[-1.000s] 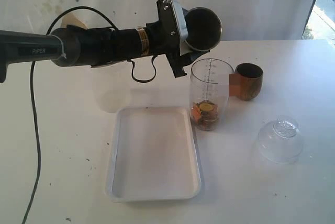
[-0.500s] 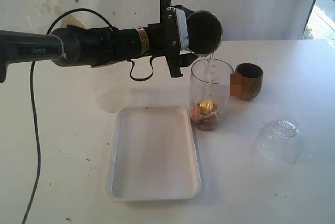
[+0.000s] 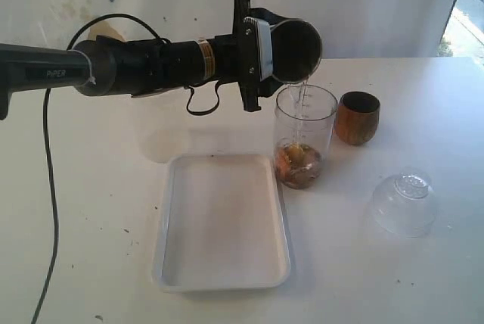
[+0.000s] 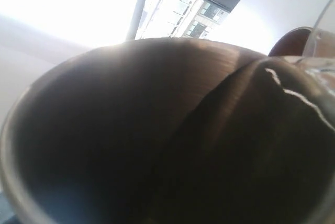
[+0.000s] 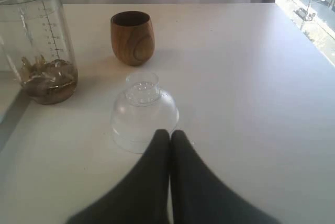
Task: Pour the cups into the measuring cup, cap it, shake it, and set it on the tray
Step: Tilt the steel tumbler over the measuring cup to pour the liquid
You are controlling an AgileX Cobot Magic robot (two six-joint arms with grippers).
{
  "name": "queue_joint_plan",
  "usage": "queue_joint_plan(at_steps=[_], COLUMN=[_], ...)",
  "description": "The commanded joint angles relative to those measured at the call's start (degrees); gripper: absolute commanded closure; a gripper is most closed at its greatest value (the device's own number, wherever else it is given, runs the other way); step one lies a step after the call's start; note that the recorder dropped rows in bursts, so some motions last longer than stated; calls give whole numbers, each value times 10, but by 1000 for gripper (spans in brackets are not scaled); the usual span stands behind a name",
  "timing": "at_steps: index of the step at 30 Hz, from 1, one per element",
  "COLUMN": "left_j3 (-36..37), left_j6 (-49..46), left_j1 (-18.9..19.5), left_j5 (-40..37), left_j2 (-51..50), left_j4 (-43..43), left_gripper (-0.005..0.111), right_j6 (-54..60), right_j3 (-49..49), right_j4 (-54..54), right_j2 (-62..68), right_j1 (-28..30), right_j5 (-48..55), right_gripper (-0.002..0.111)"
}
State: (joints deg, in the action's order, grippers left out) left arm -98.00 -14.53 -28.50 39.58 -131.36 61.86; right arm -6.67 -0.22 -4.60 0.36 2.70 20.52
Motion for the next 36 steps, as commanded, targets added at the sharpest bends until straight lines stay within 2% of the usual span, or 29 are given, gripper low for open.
queue_joint_plan(at_steps=[1, 25, 29, 36], left_j3=[-7, -7, -7, -7], left_j6=[-8, -16, 52, 256], left_j1=[-2, -2, -2, -2], left_j5=[29, 29, 29, 29], left_j2=[10, 10, 10, 10], left_j4=[-25, -22, -22, -28], left_gripper=[107, 107, 107, 107], right_j6=[-2, -9, -10, -10], right_j3=[2, 2, 2, 2], right_j4=[1, 1, 1, 1], right_j2=[-4, -4, -4, -4], right_j1=[3, 3, 3, 3], right_j5=[-4, -4, -4, -4], right_gripper=[108, 108, 108, 108])
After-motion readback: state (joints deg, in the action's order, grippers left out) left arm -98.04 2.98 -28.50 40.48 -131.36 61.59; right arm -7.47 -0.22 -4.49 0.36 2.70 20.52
